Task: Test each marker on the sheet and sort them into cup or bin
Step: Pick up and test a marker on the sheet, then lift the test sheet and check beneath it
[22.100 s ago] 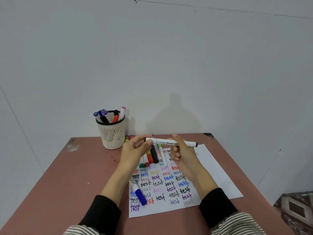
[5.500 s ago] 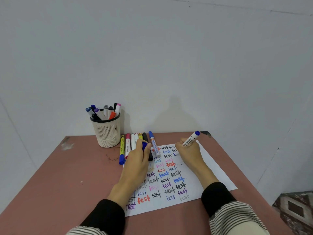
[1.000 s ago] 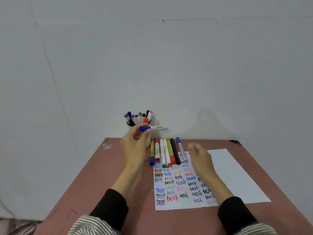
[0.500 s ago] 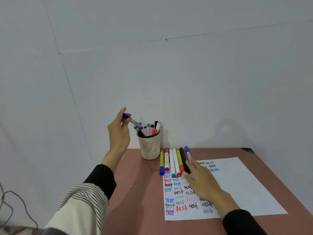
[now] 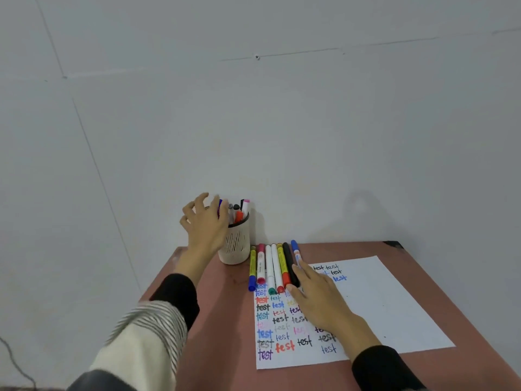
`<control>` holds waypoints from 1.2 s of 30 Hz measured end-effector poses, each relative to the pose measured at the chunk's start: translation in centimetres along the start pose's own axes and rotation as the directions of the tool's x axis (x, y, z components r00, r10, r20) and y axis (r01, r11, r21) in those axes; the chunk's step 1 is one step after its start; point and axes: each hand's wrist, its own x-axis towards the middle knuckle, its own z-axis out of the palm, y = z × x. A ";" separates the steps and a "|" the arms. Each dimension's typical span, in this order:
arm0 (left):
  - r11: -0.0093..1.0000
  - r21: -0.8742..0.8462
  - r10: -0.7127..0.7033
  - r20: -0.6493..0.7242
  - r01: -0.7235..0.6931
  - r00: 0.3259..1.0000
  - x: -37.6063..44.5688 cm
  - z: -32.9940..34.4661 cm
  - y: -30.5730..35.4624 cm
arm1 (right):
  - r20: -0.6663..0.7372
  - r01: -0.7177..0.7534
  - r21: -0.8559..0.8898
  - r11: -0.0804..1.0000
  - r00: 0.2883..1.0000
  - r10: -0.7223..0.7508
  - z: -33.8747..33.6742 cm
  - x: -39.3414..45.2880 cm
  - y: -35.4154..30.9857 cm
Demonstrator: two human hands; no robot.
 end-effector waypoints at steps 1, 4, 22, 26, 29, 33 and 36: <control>0.997 -0.072 0.024 -0.106 -0.032 0.994 -1.4 0.3 0.4 | 0.003 0.000 0.001 1.000 1.000 0.000 -0.1 -0.1 -0.1; 0.976 -0.154 0.114 -0.243 -0.155 0.963 -6.3 2.2 0.8 | 0.012 -0.008 0.002 1.000 1.000 0.008 -0.2 -0.5 -0.2; 0.966 -0.144 0.234 0.119 -0.216 0.965 -8.7 8.2 -3.0 | -0.167 -0.326 0.295 0.898 0.908 0.384 -1.8 5.7 -0.6; 0.965 -0.146 0.235 0.123 -0.216 0.964 -8.8 8.0 -2.8 | -0.166 -0.400 0.212 0.891 0.884 0.436 -1.7 6.8 -0.7; 0.951 -0.183 0.268 0.082 -0.249 0.960 -8.8 7.7 -2.4 | -0.342 -0.296 0.263 0.918 0.862 0.376 -2.4 5.3 -0.5; 0.879 -0.226 0.438 0.033 -0.421 0.898 -8.9 7.3 -1.2 | -0.430 0.025 -0.033 0.999 0.902 -0.037 -3.2 1.0 0.6; 0.807 -0.137 0.587 0.086 -0.574 0.805 -9.4 7.8 -0.6 | -0.361 0.146 -0.099 0.984 0.917 -0.172 -3.3 -1.2 1.8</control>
